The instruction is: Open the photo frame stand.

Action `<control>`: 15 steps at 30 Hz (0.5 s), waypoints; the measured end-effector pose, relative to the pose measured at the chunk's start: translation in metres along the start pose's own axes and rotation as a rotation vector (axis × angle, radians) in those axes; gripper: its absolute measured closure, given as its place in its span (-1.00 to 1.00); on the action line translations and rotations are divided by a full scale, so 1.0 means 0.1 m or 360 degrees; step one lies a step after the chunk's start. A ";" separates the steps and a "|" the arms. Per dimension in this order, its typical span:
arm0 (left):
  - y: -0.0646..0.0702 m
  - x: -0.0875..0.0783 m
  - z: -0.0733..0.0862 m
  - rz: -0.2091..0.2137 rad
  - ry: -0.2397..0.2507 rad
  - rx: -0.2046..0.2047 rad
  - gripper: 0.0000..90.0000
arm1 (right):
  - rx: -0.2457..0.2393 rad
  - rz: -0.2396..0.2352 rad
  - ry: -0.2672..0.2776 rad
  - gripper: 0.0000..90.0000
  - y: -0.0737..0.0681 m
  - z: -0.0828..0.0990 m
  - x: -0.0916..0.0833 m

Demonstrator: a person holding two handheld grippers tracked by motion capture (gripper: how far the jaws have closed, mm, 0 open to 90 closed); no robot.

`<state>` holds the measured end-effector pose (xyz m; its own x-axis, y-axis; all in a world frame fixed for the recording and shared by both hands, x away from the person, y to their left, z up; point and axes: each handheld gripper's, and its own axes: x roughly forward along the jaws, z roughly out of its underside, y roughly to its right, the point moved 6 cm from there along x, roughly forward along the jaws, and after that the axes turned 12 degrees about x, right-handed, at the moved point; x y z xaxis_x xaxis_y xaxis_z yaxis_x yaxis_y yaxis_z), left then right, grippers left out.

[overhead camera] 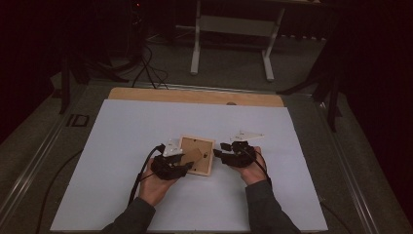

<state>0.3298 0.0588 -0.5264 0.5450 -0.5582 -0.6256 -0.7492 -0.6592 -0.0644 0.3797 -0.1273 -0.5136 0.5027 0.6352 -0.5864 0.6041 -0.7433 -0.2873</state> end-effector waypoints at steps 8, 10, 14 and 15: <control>0.06 -0.03 0.03 -0.0049 0.0018 0.0069 0.24 | 0.0057 -0.0071 -0.0065 0.15 0.01 -0.02 0.08; 0.07 -0.04 0.04 -0.0059 0.0022 0.0086 0.24 | 0.0069 -0.0074 -0.0078 0.13 0.02 -0.03 0.11; 0.09 -0.04 0.06 -0.0074 0.0022 0.0130 0.24 | 0.0098 -0.0099 -0.0086 0.10 0.03 -0.07 0.14; 0.09 -0.05 0.07 -0.0077 0.0025 0.0143 0.24 | 0.0104 -0.0109 -0.0089 0.10 0.02 -0.07 0.15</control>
<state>0.3181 0.0592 -0.5296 0.5868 -0.5350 -0.6078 -0.7521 -0.6382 -0.1643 0.3931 -0.1182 -0.5176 0.4253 0.6735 -0.6045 0.5934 -0.7119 -0.3756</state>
